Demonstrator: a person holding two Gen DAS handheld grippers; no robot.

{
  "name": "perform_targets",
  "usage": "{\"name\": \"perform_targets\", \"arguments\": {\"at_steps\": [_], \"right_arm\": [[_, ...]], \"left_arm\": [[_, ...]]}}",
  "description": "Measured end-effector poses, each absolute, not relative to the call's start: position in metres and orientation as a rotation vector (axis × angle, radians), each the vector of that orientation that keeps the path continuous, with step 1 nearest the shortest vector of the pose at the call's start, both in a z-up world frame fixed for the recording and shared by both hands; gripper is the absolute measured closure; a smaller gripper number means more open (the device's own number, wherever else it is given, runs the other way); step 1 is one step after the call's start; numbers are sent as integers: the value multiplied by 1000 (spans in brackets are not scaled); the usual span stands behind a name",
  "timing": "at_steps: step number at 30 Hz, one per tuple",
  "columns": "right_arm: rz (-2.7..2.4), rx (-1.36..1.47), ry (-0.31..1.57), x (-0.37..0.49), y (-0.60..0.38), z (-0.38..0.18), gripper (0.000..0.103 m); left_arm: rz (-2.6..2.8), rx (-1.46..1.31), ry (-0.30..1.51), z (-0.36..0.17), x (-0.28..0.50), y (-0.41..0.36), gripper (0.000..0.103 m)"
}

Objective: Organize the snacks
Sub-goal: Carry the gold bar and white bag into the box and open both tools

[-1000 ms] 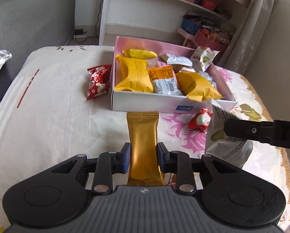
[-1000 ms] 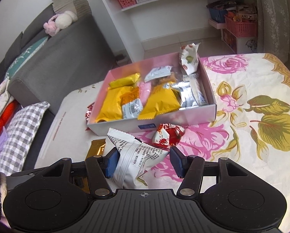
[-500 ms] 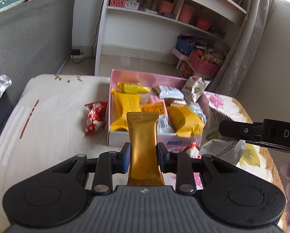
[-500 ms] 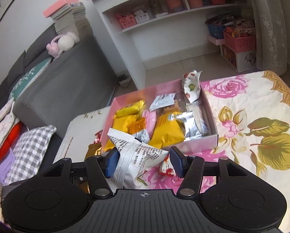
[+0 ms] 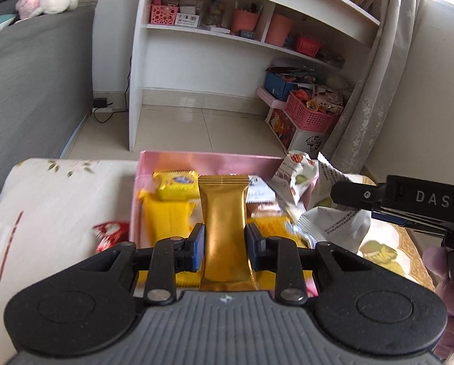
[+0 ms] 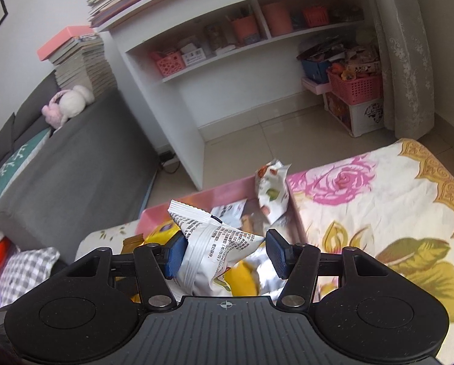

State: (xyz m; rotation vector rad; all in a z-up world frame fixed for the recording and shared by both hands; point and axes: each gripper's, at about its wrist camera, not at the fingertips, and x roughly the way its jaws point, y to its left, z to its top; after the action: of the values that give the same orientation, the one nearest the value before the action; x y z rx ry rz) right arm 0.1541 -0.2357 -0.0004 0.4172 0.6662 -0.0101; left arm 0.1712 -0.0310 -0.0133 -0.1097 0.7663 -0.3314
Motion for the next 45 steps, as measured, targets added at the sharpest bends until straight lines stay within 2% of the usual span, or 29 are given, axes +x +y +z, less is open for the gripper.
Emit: {"name": "perform_targets", "arguments": {"at_steps": [9, 20, 24, 27, 34, 42, 45], "right_arm": [[-70, 386, 676, 200, -255, -25, 47], [-60, 408, 698, 217, -262, -48, 46], [-46, 413, 696, 216, -261, -51, 44], [-53, 436, 692, 214, -265, -51, 36], [-61, 448, 675, 205, -269, -42, 30], [-58, 414, 675, 185, -265, -28, 26], [-55, 392, 673, 175, -262, -21, 25]], "left_arm": [[-338, -90, 717, -28, 205, -55, 77], [-316, -99, 728, -45, 226, -58, 77], [-329, -117, 732, -47, 226, -54, 75], [-329, -145, 729, -46, 225, -51, 73], [-342, -123, 703, -37, 212, -51, 54], [-361, -108, 706, -26, 193, -48, 44], [-359, -89, 704, -22, 184, -46, 43]]}}
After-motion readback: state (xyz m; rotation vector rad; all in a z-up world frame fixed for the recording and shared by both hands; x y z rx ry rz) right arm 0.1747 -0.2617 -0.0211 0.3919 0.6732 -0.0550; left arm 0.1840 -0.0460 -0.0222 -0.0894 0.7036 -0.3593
